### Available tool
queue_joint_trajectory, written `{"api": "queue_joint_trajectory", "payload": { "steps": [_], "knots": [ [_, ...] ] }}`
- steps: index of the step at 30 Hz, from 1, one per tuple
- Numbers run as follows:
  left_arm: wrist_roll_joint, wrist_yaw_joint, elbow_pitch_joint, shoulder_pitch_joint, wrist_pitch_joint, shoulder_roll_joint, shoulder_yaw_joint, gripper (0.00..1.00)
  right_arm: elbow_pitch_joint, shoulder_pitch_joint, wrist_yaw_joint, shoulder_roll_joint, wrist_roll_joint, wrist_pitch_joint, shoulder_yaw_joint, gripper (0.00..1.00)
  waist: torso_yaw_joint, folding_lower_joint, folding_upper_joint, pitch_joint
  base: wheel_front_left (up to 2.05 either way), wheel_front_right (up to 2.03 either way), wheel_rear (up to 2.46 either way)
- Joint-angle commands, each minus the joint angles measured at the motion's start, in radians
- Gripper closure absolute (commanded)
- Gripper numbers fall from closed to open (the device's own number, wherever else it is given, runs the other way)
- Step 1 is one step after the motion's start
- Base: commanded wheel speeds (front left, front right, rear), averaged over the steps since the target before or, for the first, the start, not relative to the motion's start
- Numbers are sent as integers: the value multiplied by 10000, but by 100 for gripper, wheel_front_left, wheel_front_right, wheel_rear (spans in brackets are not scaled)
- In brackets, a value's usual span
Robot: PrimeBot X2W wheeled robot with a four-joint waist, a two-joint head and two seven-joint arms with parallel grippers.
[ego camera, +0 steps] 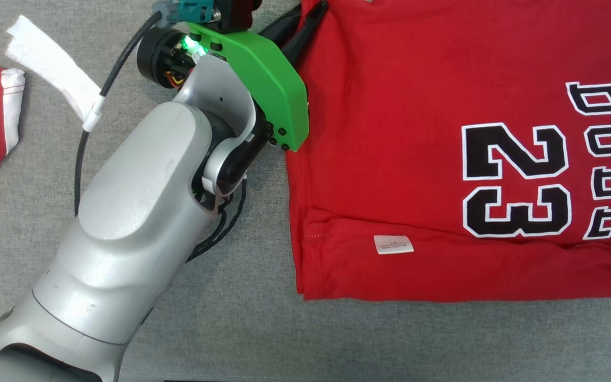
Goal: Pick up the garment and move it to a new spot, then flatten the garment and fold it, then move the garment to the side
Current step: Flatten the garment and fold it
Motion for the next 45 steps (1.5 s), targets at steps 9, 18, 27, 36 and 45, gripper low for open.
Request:
{"api": "queue_joint_trajectory", "payload": {
  "steps": [9, 18, 27, 36, 45],
  "knots": [
    [120, 95, -601, 479, -443, 663, 233, 100, -291, 543, -5, -776, 1074, -1070, 13, 100, -345, -1, 0, -588, 0, 0, 0],
    [16, 470, -1875, 1519, -585, 1239, 333, 100, -1626, 1945, -5, -1463, 2437, -1838, 195, 100, -737, -1, 0, -1167, 0, 0, 0],
    [-214, 645, -2535, 3076, -1270, 1479, 349, 100, -3374, 4949, -5, -1623, 3461, -2792, -151, 100, -1241, -1, 0, -2139, 0, 0, 0],
    [-641, 826, -3206, 4928, -2048, 1803, 512, 100, -4558, 7793, -5, -1061, 3834, -3321, -996, 100, -1637, -1, 0, -2865, 0, 0, 0],
    [-754, 1128, -3502, 5849, -2195, 2030, 533, 100, -5150, 8971, -5, -441, 3623, -2976, -1608, 100, -1916, -1, 0, -3288, 0, 0, 0]
  ]
}}
